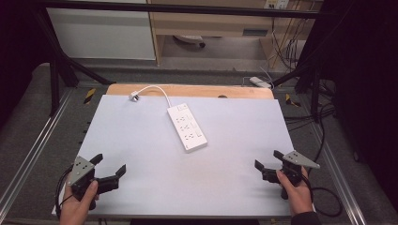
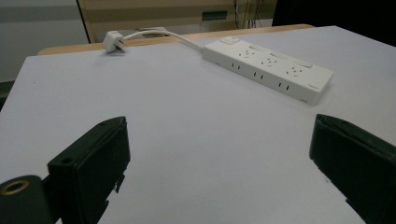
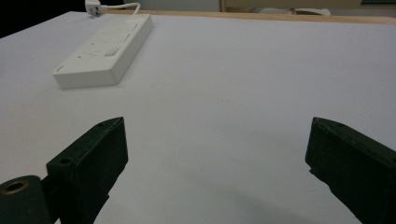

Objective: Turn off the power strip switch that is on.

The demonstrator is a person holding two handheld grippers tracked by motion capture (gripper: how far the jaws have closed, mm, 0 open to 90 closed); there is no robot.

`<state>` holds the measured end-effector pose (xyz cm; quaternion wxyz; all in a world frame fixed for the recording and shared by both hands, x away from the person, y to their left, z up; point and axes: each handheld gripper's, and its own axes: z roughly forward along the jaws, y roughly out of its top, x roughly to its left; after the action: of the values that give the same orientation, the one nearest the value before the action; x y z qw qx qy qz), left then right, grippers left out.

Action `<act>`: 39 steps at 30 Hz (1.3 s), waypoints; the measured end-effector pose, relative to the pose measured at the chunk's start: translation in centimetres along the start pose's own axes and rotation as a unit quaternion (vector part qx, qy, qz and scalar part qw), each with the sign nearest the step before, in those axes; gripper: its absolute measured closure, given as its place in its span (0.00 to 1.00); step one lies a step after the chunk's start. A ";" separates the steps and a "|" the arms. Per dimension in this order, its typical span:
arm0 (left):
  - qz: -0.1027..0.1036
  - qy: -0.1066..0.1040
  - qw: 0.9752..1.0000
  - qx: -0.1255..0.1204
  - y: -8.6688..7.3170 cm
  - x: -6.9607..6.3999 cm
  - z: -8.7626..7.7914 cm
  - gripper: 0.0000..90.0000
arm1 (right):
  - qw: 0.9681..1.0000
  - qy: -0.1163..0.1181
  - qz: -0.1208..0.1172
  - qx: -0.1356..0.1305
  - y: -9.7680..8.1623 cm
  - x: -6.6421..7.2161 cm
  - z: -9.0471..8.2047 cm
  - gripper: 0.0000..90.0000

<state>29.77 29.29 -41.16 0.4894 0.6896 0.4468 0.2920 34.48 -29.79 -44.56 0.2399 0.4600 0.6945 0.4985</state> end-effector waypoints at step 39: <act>0.003 -0.004 1.000 -0.002 0.0 -0.2 -0.1 0.05 | 0.999 0.002 0.015 -0.030 1.3 0.0 -1.2 0.03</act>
<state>29.60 29.20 -41.08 0.4916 0.6914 0.4420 0.2915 34.06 -30.27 -42.97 0.2449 0.4620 0.6726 0.5236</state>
